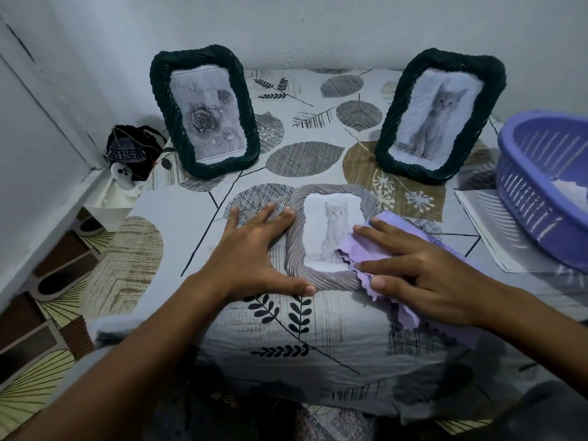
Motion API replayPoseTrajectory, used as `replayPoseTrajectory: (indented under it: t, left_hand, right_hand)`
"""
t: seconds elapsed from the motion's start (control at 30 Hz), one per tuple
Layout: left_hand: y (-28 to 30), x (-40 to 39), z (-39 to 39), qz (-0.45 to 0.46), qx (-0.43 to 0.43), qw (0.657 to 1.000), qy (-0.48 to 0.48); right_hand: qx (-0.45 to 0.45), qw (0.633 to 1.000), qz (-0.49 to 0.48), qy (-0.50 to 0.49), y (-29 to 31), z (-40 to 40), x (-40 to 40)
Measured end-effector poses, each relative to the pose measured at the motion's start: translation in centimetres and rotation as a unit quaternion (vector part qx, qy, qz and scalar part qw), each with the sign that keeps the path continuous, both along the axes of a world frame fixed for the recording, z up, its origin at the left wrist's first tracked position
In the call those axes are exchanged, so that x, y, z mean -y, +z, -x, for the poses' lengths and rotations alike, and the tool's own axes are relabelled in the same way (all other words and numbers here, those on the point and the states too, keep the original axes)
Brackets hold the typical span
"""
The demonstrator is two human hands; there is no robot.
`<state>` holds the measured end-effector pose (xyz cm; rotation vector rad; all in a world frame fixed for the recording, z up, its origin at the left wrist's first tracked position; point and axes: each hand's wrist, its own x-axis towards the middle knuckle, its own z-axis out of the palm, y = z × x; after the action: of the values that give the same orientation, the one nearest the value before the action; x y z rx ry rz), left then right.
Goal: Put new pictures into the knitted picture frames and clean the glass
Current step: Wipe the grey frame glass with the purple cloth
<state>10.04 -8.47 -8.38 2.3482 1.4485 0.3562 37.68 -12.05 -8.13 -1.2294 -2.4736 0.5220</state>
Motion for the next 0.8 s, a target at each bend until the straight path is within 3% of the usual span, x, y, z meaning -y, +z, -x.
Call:
replayPoseTrajectory:
  t: [0.23,0.67,0.8]
  left_hand:
    - [0.2,0.1,0.0,-0.002,-0.003,1.000,0.004]
    - [0.8,0.4,-0.2,0.008,-0.005,1.000,0.002]
    - [0.4,0.1,0.0,0.002,-0.011,1.000,-0.006]
  right_hand:
    - [-0.020,0.999,0.028,-0.040,0.4,-0.4,0.0]
    - [0.135,0.975,-0.128,-0.120,-0.3,0.7,2.1]
    - [0.185,0.968,-0.072,-0.157,1.0,1.4,0.7]
